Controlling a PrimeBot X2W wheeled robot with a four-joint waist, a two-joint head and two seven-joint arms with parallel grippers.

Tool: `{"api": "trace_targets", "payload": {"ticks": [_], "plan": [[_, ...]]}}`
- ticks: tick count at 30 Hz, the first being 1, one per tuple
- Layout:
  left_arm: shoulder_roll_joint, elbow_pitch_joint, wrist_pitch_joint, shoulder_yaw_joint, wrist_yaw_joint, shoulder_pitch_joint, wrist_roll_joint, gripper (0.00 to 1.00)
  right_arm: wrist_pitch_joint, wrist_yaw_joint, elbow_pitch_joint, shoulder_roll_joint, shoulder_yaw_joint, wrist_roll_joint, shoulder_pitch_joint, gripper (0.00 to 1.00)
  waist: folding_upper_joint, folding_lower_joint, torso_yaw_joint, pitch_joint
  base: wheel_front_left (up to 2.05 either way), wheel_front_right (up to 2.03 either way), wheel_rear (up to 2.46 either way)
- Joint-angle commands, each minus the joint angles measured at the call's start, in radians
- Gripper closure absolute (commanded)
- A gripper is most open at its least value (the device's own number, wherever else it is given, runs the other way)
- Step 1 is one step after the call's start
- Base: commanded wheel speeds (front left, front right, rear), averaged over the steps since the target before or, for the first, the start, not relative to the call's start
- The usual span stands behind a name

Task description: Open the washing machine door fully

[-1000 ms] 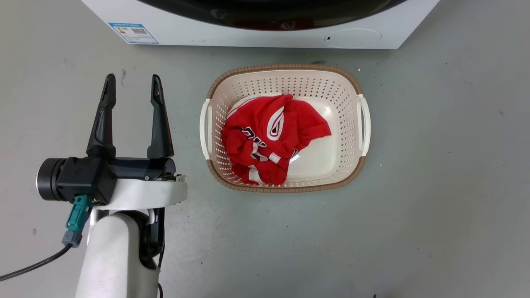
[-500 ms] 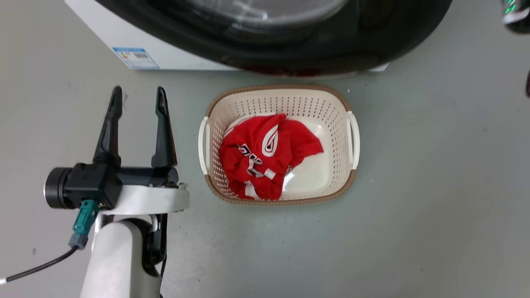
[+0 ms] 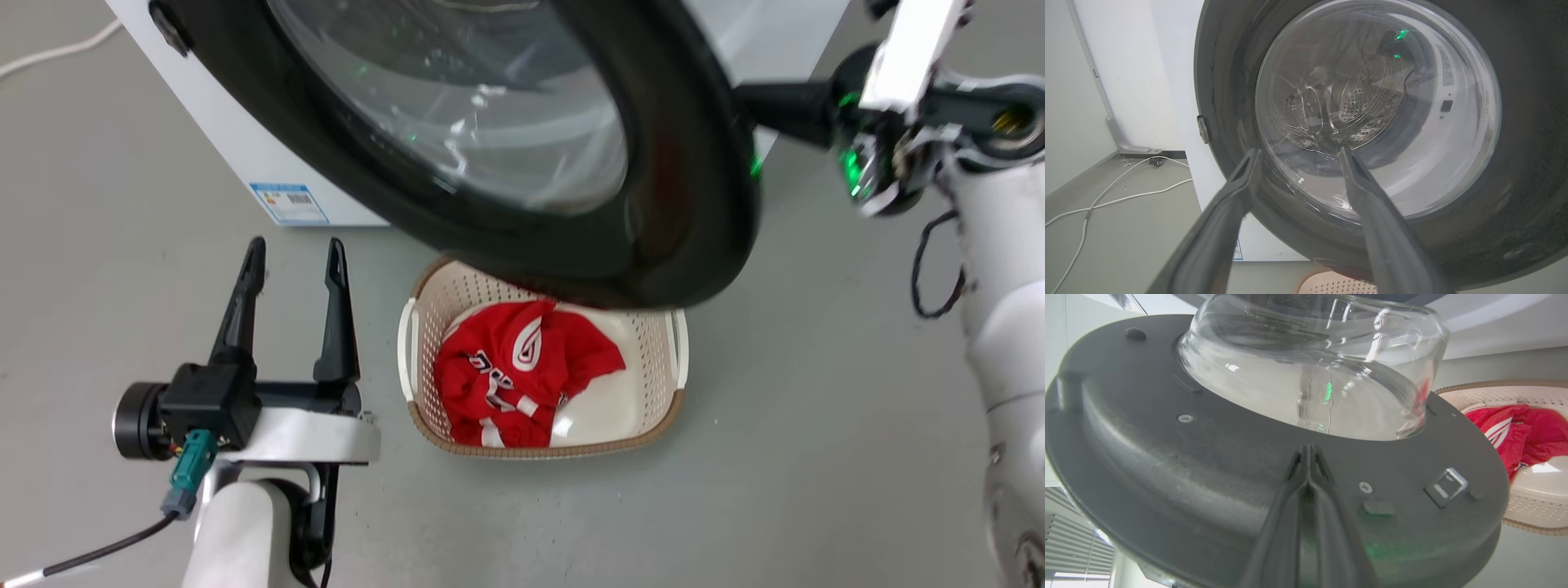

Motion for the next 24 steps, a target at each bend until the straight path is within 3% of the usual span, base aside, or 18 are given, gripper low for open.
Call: {"api": "trace_targets", "payload": {"ticks": [1, 14, 20, 24], "plan": [[-0.001, 0.004, -0.003, -0.002, -0.007, 0.02, -0.002, 0.0, 0.023, 0.002, -0.02, 0.018, 0.01, 0.009, 0.04, 1.0, 0.0, 0.0, -0.001, -0.032, 0.0, 0.0, 0.0], [-0.001, 0.019, -0.003, -0.019, -0.002, 0.099, -0.015, 0.0, 0.158, 0.002, -0.224, 0.096, 0.078, 0.072, 0.268, 1.0, 0.0, 0.0, 0.018, -0.112, 0.0, 0.0, 0.0], [-0.001, 0.03, -0.003, -0.033, -0.011, 0.106, -0.024, 0.0, 0.172, 0.002, -0.298, 0.107, 0.129, 0.13, 0.334, 1.0, 0.0, 0.0, 0.027, -0.12, 0.0, 0.0, 0.0], [-0.001, 0.034, -0.003, -0.033, -0.015, 0.106, -0.021, 0.0, 0.142, 0.002, -0.352, 0.109, 0.217, 0.209, 0.372, 1.0, 0.0, 0.0, 0.029, -0.125, 0.0, 0.0, 0.0]]}}
